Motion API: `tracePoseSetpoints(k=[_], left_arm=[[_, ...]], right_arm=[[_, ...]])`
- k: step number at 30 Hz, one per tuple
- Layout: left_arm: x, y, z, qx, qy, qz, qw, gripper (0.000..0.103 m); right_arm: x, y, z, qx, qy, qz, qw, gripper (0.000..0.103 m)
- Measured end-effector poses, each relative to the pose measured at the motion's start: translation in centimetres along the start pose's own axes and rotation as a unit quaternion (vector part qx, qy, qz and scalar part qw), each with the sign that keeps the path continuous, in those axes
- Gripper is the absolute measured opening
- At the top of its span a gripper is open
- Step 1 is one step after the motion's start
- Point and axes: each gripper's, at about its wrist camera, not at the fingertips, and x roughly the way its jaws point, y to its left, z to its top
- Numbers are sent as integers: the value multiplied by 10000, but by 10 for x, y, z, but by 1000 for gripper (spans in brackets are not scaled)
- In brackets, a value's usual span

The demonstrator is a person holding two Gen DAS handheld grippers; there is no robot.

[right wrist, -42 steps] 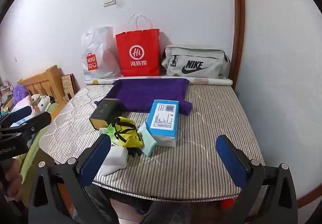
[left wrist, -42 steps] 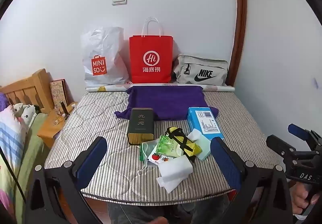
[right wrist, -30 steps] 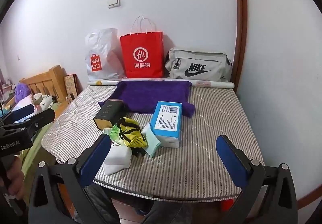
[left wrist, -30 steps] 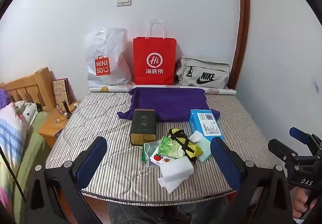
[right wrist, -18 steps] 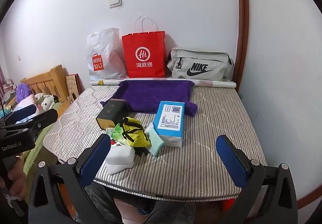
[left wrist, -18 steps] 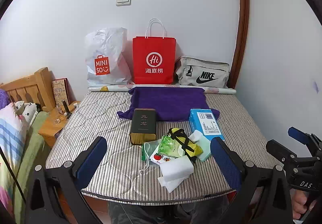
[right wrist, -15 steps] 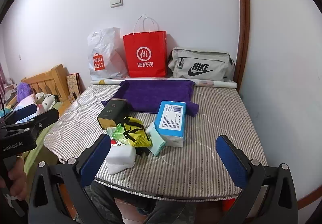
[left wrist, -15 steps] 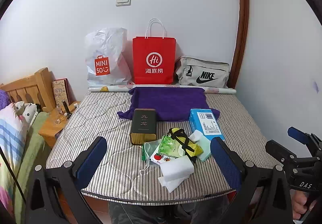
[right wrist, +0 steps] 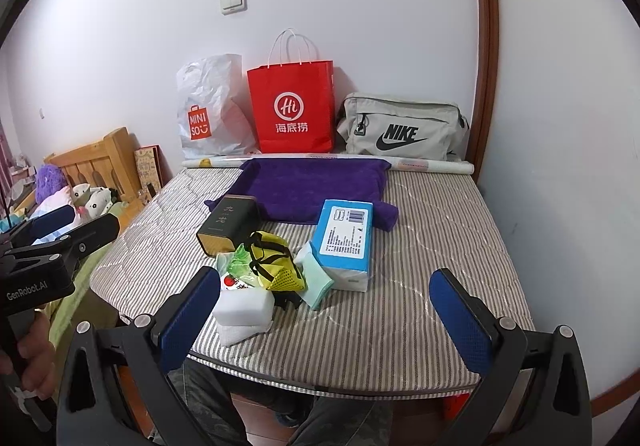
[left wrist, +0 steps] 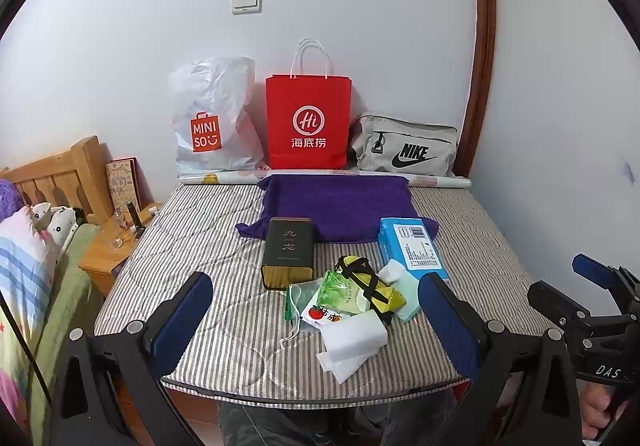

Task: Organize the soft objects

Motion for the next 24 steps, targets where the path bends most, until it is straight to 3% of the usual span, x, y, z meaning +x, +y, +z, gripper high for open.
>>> tracePoseSetpoints(k=[24], left_arm=[[-5,0,1,9,-22,25,10000,103]], right_arm=[[-5,3,0,-40,-62,21,10000,103]])
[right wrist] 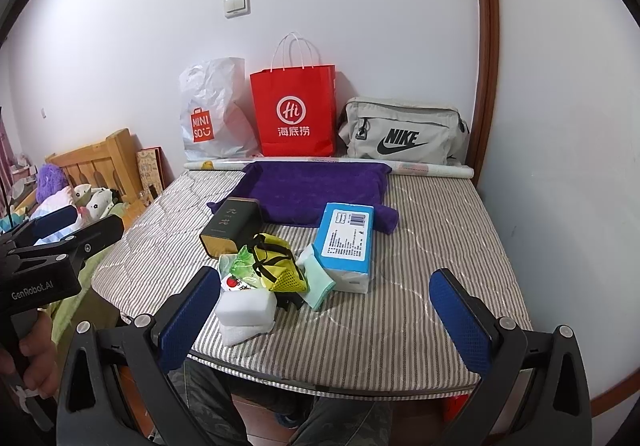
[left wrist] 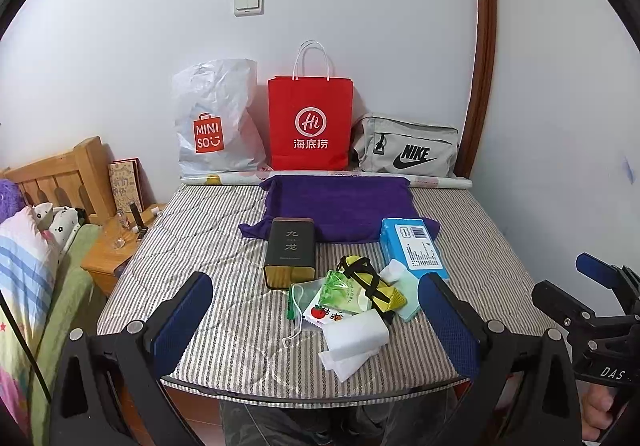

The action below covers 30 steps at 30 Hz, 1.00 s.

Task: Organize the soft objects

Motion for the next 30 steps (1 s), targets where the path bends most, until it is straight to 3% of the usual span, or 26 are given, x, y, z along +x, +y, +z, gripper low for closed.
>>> tracePoseSetpoints(k=[30], left_arm=[[-3,3,1,-19,-12,21,10000,103]], right_arm=[[-5,7,-3,-71,-46,47,10000,103]])
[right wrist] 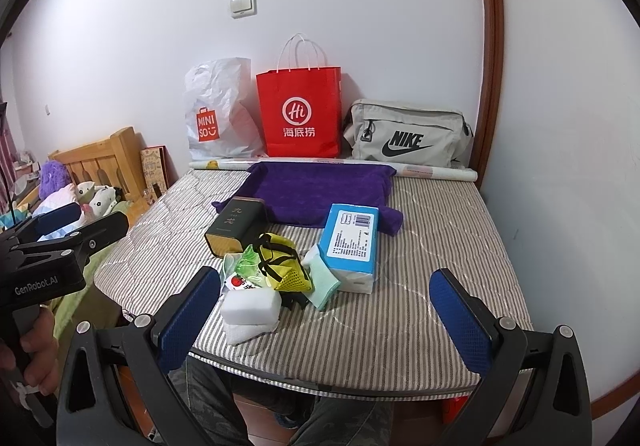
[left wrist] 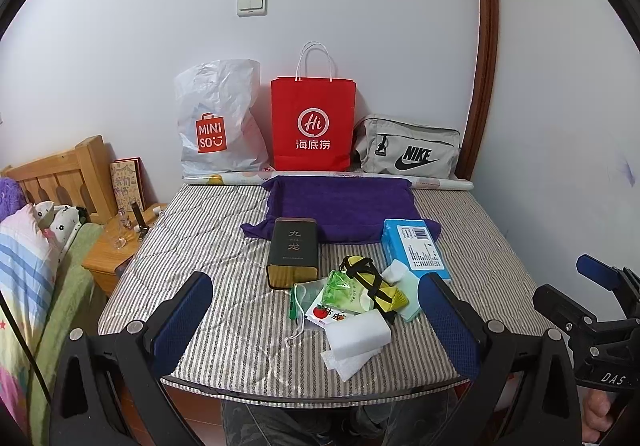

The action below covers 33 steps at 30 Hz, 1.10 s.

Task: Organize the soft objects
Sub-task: 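Reach the right gripper to the yellow mesh pouch and grasp it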

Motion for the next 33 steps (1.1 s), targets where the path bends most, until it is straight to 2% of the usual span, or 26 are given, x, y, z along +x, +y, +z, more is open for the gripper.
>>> tracePoseSetpoints(k=[8,13,17,21,27,33], left_arm=[[9,6,2,-16,8,-41,10000,103],[34,15,1,-136,228,2,9996,103],[59,19,-5,-167,474,-21,9987,103],[85,17,-15,-129,856,-153,9961,103],[127,6,-36,7,1437,-419,9887,103],[162,-13,-59,118,1899,-687,9793,103]], right_arm=[[3,-2,-1,-19,24,88,10000,103],[26,-11,-5,133,328,249,9991,103],[48,-17,-12,202,592,264,9977,103],[67,-19,-19,166,759,93,9969,103],[96,-31,-30,386,1178,144,9922,103],[116,-46,-40,608,1348,125,9889,103]])
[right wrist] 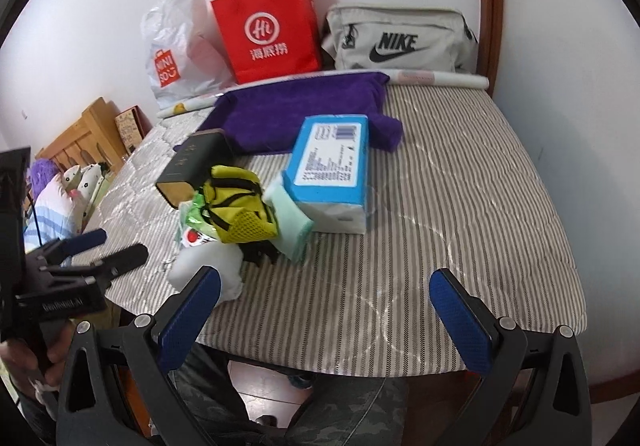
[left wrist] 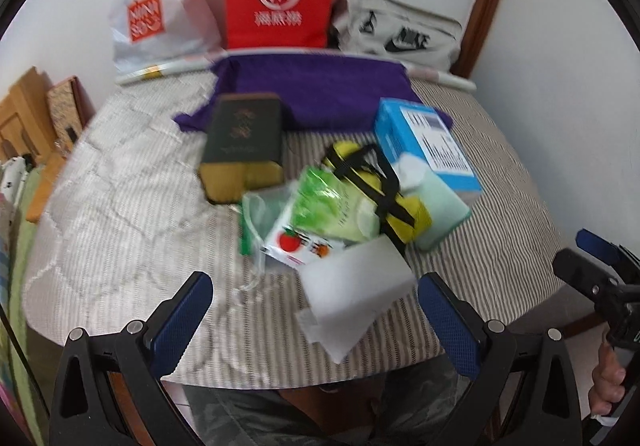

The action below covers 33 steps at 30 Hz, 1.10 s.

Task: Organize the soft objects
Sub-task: 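Reach the right gripper to the yellow mesh pouch and grasp it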

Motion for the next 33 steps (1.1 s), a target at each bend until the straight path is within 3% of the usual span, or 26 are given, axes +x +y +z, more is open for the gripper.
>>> tracePoseSetpoints(k=[5,12,13,16,17,24,28,33], left_arm=[[26,-12,-3,61,232,-169,9996,103],[62,-24,-2,168,534,3,9984,103],[65,-23,-2,147,533,43,9985,103],[69,-18,-1,97,460,-157,9988,84],[68,-18,-1,94,447,-206,9987,83],[48,-16,1,491,160,56,9987,81],[36,1,3,467,39,246,9986,81],[36,32,7,208,18,436,9988,81]], right_arm=[[20,-12,-3,53,150,21,9999,103],[42,-24,-3,238,310,355,9986,103],[44,-25,-4,255,294,382,9985,103],[48,-23,-2,172,174,390,9989,103],[48,-22,-1,141,139,395,9990,102],[64,2,8,-135,-48,667,9977,95],[80,13,14,-274,42,574,9980,82],[81,33,22,-481,-27,939,9944,82]])
